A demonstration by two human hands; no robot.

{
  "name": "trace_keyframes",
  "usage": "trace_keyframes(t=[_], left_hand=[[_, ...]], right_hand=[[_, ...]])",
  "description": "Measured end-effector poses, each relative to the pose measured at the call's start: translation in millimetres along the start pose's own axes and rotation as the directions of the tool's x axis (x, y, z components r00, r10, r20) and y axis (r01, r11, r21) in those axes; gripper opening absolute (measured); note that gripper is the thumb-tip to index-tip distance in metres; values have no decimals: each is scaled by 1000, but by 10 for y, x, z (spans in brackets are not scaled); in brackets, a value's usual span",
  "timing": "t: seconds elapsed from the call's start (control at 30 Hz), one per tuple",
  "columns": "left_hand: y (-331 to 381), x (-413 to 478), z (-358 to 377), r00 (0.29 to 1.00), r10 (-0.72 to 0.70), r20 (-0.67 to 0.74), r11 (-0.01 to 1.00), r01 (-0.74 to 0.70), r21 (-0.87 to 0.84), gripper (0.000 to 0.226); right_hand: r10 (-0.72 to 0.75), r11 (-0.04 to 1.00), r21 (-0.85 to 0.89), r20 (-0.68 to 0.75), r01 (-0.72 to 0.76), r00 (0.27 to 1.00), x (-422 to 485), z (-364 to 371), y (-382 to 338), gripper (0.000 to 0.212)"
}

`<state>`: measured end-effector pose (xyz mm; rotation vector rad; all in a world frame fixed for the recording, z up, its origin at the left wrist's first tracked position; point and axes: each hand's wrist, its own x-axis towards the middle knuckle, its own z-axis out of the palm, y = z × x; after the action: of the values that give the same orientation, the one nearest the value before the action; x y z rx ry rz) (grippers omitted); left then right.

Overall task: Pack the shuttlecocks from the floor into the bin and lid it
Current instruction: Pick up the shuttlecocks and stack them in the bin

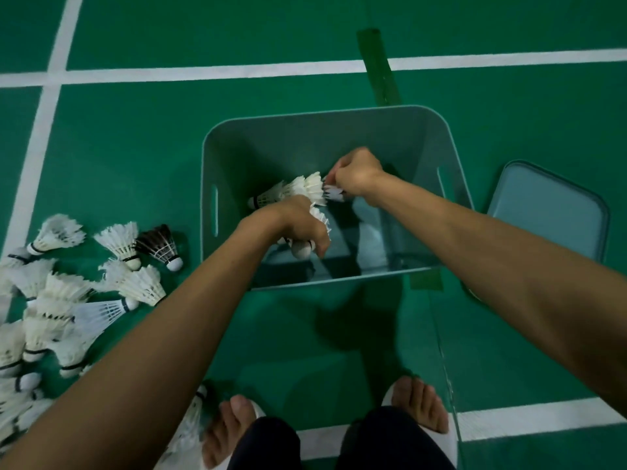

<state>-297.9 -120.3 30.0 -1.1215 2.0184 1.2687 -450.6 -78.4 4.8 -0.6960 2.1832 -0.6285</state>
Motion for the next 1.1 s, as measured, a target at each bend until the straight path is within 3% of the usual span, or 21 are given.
trace_keyframes(t=[0.23,0.43,0.47,0.53,0.63,0.77,0.93,1.1], left_hand=[[42,-31,93,996,31,80,998,-27,-51,46],[43,-112,125,998,63,26,990,-59,-125,77],[65,-114,127,997,74,10,986,-71,-151,76],[111,-114,142,994,105,-41,973,-111,-202,67],[161,-149,185,974,210,-88,946,-225,-234,51],[142,-182,201,945,312,-96,903,-326,-278,51],[155,-242,147,936,329,-125,917,-349,-192,86],[137,-269,131,948,307,-89,928,-319,-194,74]], right_hand=[[-48,999,11,60,48,997,-70,27,1,44],[-23,999,-30,-225,17,974,-267,-387,69,18],[-14,1000,-1,-188,14,982,-353,-433,77,16],[33,997,75,24,-34,999,-543,-466,74,9],[41,985,151,287,-87,957,-729,-471,58,15],[-13,976,211,318,-57,948,-703,-482,38,14],[-34,985,171,347,-27,937,-626,-462,-39,27],[-24,992,127,326,-19,945,-611,-489,-46,20]])
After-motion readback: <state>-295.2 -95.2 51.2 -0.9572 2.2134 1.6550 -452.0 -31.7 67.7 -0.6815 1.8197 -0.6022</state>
